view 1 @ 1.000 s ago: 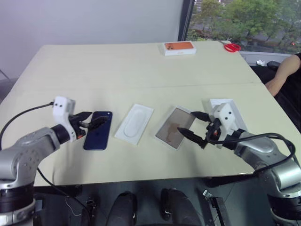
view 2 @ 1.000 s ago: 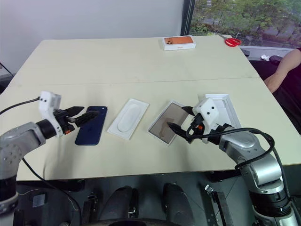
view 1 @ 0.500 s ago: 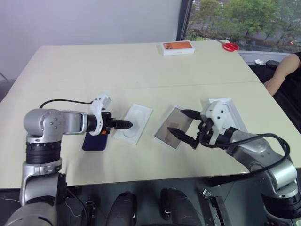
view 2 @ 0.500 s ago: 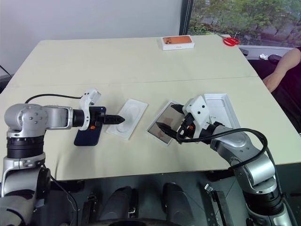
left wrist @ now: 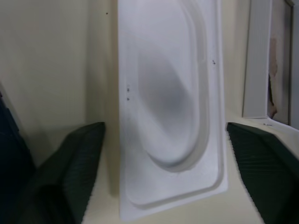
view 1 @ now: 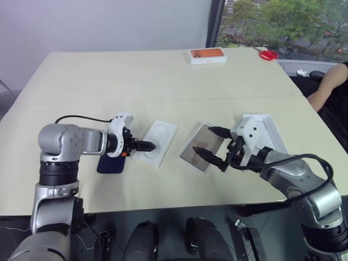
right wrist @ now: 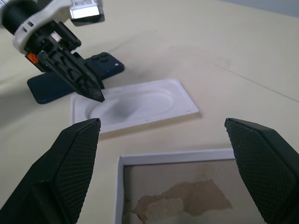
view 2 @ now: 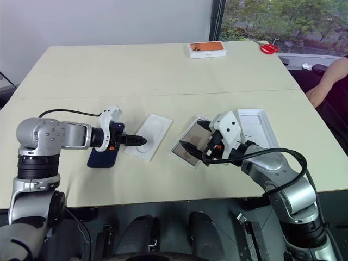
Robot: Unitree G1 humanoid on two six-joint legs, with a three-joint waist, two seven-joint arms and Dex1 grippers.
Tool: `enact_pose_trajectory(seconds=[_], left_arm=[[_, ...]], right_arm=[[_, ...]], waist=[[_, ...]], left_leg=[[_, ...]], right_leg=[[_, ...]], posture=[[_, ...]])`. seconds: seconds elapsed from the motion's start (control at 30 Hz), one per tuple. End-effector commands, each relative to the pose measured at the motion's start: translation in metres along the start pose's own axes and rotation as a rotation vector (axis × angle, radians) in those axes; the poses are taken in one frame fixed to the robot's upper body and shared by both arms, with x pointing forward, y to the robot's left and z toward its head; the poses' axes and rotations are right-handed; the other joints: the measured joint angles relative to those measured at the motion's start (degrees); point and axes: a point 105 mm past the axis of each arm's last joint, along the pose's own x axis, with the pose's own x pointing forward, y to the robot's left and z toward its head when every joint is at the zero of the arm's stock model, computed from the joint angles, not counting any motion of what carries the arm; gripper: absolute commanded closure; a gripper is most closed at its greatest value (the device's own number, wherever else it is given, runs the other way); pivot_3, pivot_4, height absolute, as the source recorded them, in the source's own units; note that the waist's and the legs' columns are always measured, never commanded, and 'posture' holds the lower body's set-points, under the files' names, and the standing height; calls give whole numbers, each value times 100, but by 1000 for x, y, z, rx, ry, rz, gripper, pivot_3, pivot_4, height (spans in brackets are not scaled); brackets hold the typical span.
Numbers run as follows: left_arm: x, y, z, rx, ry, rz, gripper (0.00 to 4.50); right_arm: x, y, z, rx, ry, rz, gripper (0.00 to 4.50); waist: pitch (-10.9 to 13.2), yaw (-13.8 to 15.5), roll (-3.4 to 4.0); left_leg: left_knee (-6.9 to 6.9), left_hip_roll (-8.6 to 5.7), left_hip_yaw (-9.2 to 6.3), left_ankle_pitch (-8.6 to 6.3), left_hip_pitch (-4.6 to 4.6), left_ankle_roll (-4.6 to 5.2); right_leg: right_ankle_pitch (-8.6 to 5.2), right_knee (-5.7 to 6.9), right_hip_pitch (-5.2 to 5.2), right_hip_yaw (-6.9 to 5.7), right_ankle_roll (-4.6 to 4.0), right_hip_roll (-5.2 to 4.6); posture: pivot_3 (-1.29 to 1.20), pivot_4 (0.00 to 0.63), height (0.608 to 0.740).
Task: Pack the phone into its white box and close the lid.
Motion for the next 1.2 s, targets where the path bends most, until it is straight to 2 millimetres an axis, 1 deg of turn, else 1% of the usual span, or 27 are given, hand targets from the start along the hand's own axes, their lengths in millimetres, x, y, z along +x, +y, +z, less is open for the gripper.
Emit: enact_pose_trajectory(seconds=[0.03, 0.07, 0.1, 0.2, 0.23, 0.33, 0.47, 0.63, 0.77, 1.0, 1.1, 1.2], left_arm=[[1, -1, -2, -1, 2, -3, 1787], [1, -1, -2, -2, 1, -4, 2183], [-1, -1, -1, -2, -8, -6, 2748], [-5, -2, 4, -7, -47, -22, 4171], [-7, -2, 7, -8, -62, -29, 4344], [-16, -1, 12, -30, -102, -46, 4344], [-23, 8, 15, -101, -153, -58, 4344], [-29, 3, 21, -143, -211, -149, 4344], [-30, 1, 22, -166, -222, -189, 4344], [-21, 2, 13, -190, -175, -196, 4344], [-24, 2, 15, -197, -189, -212, 4344], [-29, 0, 21, -207, -223, -242, 4344]], right_arm=[[0, 7, 15, -37, -50, 22, 0], [0, 7, 15, -37, -50, 23, 0], [0, 7, 15, -38, -50, 23, 0], [0, 7, 16, -39, -49, 25, 0], [0, 7, 16, -39, -49, 26, 0], [0, 8, 16, -39, -49, 28, 0], [0, 8, 17, -42, -49, 28, 0], [0, 7, 18, -47, -47, 25, 0], [0, 5, 19, -51, -48, 20, 0], [0, 5, 19, -55, -50, 12, 0], [-1, 5, 19, -56, -51, 6, 0], [-3, 5, 20, -59, -49, 2, 0]], waist=[[0, -2, 0], [0, -7, 0], [0, -9, 0], [1, -12, -1], [0, -12, -1], [1, -20, -1], [1, -18, -1], [1, -16, -1], [1, -9, -1], [1, -14, -1], [1, -14, -1], [1, -14, -1]], left_leg=[[0, 0, 0, 0, -1, 0], [0, 0, 0, 0, -1, 0], [0, 0, 0, 0, -1, 0], [0, 0, -1, 0, -1, 0], [0, 0, -1, 0, -1, 0], [0, 1, -1, 0, -1, 0], [0, 1, -1, 0, -1, 0], [0, 1, -1, 0, -1, 0], [0, 0, -1, 0, -2, 0], [0, 0, -1, 0, -1, 0], [0, 0, -1, 0, -1, 0], [0, 0, -1, 0, -2, 0]], right_leg=[[0, 0, 0, 0, 0, -1], [0, 0, 0, 0, 0, -1], [0, 0, -1, 1, 0, -1], [0, 0, -1, 1, 0, -1], [0, 0, -1, 1, 0, 0], [0, 0, -1, 1, 0, 0], [0, 1, -2, 0, 0, 0], [0, 0, -1, -1, 0, 0], [0, 0, -1, -1, 0, -2], [0, 0, -1, 0, 0, -2], [0, 0, -2, 0, 0, -2], [0, 0, -2, 0, 0, -2]], posture=[[0, 150, 740], [0, 150, 740], [0, 150, 740], [0, 150, 740], [0, 150, 740], [0, 150, 740], [0, 150, 740], [0, 150, 740], [0, 150, 740], [0, 150, 740], [0, 150, 740], [0, 150, 740]])
